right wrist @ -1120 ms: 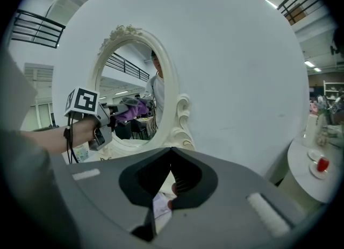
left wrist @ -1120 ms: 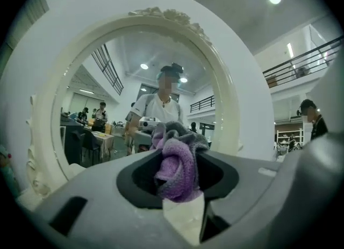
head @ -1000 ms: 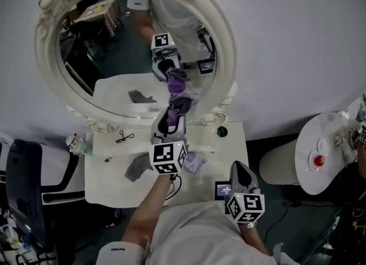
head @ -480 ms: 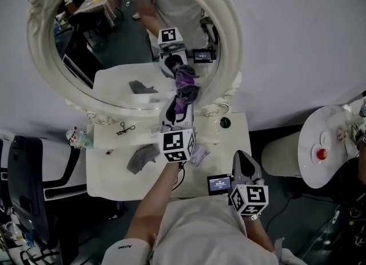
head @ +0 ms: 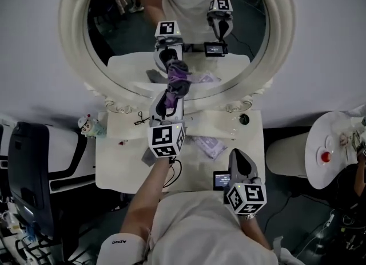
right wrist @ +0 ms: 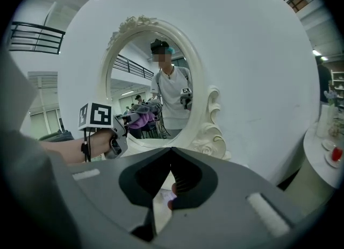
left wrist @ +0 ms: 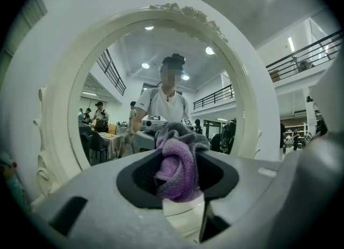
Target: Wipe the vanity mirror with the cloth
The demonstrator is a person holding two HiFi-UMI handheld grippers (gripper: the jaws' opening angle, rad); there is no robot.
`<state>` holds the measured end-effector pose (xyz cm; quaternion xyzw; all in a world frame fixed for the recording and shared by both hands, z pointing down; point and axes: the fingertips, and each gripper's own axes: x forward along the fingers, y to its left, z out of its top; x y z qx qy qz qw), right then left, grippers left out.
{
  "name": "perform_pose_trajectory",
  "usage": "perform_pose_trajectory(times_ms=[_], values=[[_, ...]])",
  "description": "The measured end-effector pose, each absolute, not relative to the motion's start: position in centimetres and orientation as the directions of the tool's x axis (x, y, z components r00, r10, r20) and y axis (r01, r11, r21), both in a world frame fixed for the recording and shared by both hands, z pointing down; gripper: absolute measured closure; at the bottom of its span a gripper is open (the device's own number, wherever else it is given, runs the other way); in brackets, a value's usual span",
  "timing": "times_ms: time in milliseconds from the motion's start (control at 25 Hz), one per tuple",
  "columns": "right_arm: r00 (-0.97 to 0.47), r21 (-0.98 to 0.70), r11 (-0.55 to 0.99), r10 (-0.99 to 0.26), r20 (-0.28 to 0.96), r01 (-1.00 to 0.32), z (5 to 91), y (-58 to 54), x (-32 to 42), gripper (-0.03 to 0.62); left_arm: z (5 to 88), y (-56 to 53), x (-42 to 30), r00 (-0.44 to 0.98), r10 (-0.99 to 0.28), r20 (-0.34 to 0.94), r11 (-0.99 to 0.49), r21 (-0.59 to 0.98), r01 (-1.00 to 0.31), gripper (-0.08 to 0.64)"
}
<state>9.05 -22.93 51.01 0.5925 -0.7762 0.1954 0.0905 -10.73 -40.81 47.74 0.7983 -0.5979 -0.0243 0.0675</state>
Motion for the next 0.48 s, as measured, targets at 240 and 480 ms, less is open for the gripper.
perform_pose_trajectory(times_ms=[240,480], values=[[-0.3,-0.173,0.252,-0.876,0.378,-0.952,50.7,-23.9,5.0,0.584,48.3,-40.7,-16.8,0.25,-0.967,0.052,-0.243,0.119,-0.963,0.405],[-0.33,-0.167,0.287,-0.862,0.385,-0.943,50.8,-24.1,2.2,0.584,49.0,-40.5,-22.7,0.166,-0.984,0.07,-0.158,0.112,-0.981,0.404]])
